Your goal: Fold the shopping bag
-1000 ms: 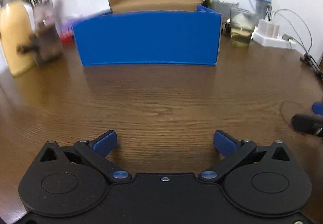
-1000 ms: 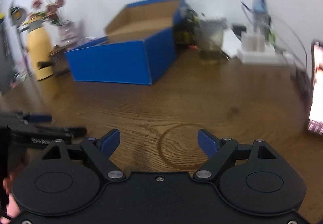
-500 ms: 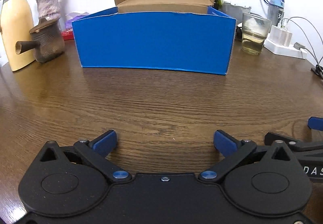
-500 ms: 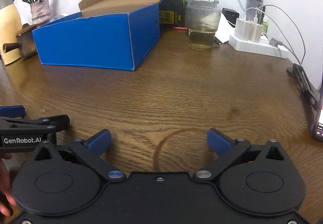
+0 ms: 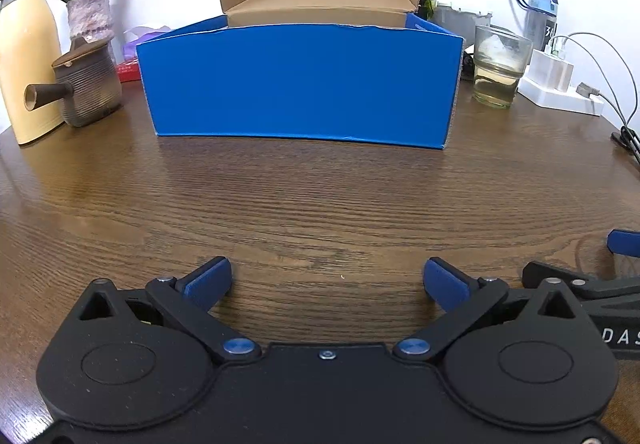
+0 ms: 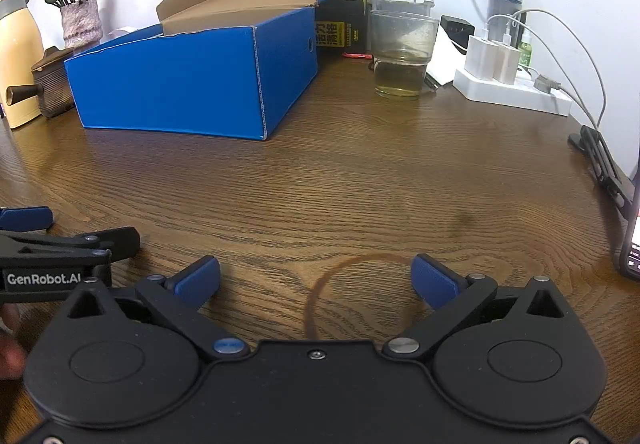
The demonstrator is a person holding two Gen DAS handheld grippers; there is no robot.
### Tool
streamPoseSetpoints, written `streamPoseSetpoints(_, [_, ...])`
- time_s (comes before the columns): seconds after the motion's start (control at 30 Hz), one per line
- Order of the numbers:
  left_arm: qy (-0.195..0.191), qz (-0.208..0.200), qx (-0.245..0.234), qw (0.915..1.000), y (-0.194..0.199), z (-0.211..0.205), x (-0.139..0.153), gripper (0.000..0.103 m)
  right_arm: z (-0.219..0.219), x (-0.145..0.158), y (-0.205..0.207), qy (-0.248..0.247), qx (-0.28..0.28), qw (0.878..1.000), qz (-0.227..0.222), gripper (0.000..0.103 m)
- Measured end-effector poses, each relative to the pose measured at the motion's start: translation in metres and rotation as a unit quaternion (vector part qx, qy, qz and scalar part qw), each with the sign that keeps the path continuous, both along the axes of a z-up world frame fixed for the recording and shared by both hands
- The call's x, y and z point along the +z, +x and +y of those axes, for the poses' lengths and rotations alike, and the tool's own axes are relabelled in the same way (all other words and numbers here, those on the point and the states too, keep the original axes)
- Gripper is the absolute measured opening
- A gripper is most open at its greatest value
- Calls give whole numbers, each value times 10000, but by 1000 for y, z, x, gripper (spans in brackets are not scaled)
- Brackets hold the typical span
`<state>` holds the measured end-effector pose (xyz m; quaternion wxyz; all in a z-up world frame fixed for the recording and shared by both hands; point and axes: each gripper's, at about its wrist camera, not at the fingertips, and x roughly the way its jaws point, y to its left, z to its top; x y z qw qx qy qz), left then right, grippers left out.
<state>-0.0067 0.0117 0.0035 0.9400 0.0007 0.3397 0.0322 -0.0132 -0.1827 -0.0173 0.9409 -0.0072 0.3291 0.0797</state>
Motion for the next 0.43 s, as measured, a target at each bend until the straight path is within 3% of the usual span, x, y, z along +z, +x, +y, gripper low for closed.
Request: streamPoseSetpoints(0.43, [-1,0,0,10000,0,0,0,103,4,-3,6,1,14,10000,-2,103])
